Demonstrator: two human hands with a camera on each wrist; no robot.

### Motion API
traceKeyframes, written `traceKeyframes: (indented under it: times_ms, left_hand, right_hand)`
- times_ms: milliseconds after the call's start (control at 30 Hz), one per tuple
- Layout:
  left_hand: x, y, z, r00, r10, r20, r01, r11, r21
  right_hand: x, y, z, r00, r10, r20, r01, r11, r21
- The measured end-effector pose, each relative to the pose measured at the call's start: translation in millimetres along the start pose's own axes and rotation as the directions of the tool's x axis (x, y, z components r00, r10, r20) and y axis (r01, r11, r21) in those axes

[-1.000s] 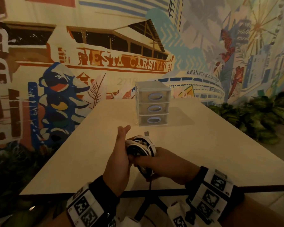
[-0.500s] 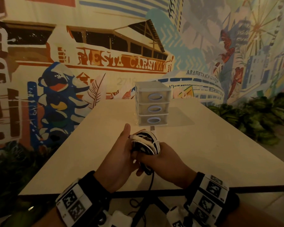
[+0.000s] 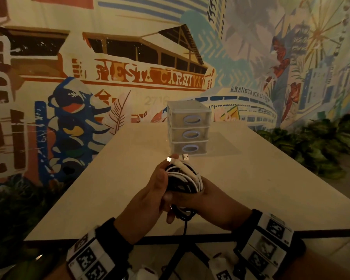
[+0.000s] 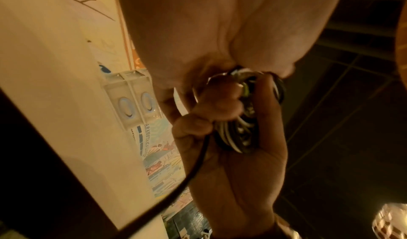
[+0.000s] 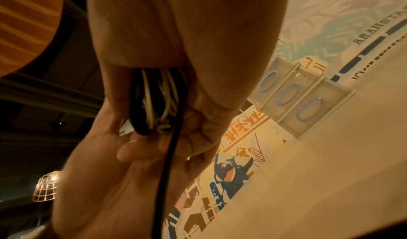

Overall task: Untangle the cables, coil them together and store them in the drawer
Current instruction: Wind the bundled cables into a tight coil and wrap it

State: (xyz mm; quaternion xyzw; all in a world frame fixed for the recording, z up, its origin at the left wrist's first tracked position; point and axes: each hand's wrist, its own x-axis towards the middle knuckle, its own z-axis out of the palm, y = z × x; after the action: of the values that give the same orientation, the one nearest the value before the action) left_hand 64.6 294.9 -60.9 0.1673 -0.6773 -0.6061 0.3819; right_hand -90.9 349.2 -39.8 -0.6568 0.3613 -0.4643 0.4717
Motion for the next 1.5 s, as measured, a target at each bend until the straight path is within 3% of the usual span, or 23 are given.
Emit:
traceKeyframes:
  times_ms: [100,167,267,367,433,533,633,767,833,1000,1067,1133,1233,1267,1400,1433,1500]
  left_hand:
    - [-2.8,-1.2,-6.3,0.988,-0.048,0.144,0.062,0.994,-0.093]
    - [-1.3,-4.6,-11.8,0.958,-0.076,0.276,0.142,0.963,-0.229]
    - [0.8,-3.6,-18.6,0.898,0.072,0.434,0.085,0.94,-0.331]
    - [1.7,6.5,-12.6,0.911,0.044,0.411,0.012,0.991,-0.131]
    - [1.1,12.1,-5.9,0.921,0.106,0.375,-0.089,0.994,-0.062]
    - [2.9,16.7,0.8,0.931,0.203,0.302,-0.202,0.979,-0.036]
    - [5.1,18.6,4.9,0.903,0.282,0.325,-0.317,0.947,0.057]
    - [4.4,24.4,4.7,0.902,0.297,0.314,-0.34,0.936,0.091]
    - [4.5,30.6,2.1,0.904,0.322,0.282,-0.372,0.917,0.146]
    - [4.7,49.9,-18.0,0.928,0.316,0.198,-0.367,0.869,0.333]
    - [4.1,55.8,-25.3,0.93,0.279,0.238,-0.366,0.757,0.542]
    - [5.5,56.8,-30.6,0.919,0.247,0.307,-0.394,0.609,0.688]
    - [8.3,52.4,-43.0,0.889,0.244,0.388,-0.444,0.243,0.863]
    - [8.1,50.7,-45.6,0.884,0.244,0.398,-0.438,0.138,0.888]
    - [6.2,40.2,-39.5,0.858,0.267,0.439,-0.417,-0.137,0.898]
    - [7.2,35.4,-40.9,0.861,0.268,0.431,-0.399,-0.167,0.902]
    - [8.6,28.7,-46.6,0.887,0.251,0.388,-0.382,-0.074,0.921]
  right_hand:
    - [0.1,-6.1,4.0,0.997,-0.006,0.082,0.004,1.0,0.02]
    - [0.3,-6.9,7.6,0.995,0.015,0.095,-0.008,0.997,-0.082]
    - [-4.1,-8.2,8.1,0.993,0.087,0.083,-0.067,0.973,-0.223]
    - [-9.2,-15.0,-1.6,0.982,0.168,0.087,-0.133,0.939,-0.318]
    - [-8.9,-20.3,-6.7,0.971,0.19,0.143,-0.121,0.914,-0.388]
    - [-7.9,-20.2,-11.6,0.975,0.204,0.092,-0.156,0.913,-0.377]
    - [-9.0,-17.6,-15.8,0.951,0.267,0.157,-0.175,0.881,-0.44]
    - [-11.1,-23.4,-14.7,0.929,0.253,0.271,-0.157,0.931,-0.33]
    - [-9.9,-22.2,-8.7,0.902,0.32,0.29,-0.243,0.931,-0.271]
    - [-9.2,-5.4,-16.1,0.922,0.361,0.143,-0.233,0.809,-0.539]
    - [-11.1,0.2,-21.9,0.93,0.362,0.072,-0.277,0.814,-0.511]
    - [-11.3,5.5,-26.9,0.922,0.387,0.023,-0.353,0.863,-0.36]
    - [-10.9,8.8,-30.8,0.904,0.427,0.0,-0.422,0.896,-0.14]
    - [-10.3,7.9,-30.3,0.904,0.427,-0.007,-0.425,0.897,-0.126]
    - [-6.5,9.6,-27.4,0.902,0.43,-0.02,-0.43,0.897,-0.101]
    - [-5.8,9.4,-26.2,0.904,0.428,-0.017,-0.426,0.892,-0.151]
    - [-6.6,10.0,-25.2,0.909,0.416,-0.01,-0.409,0.89,-0.201]
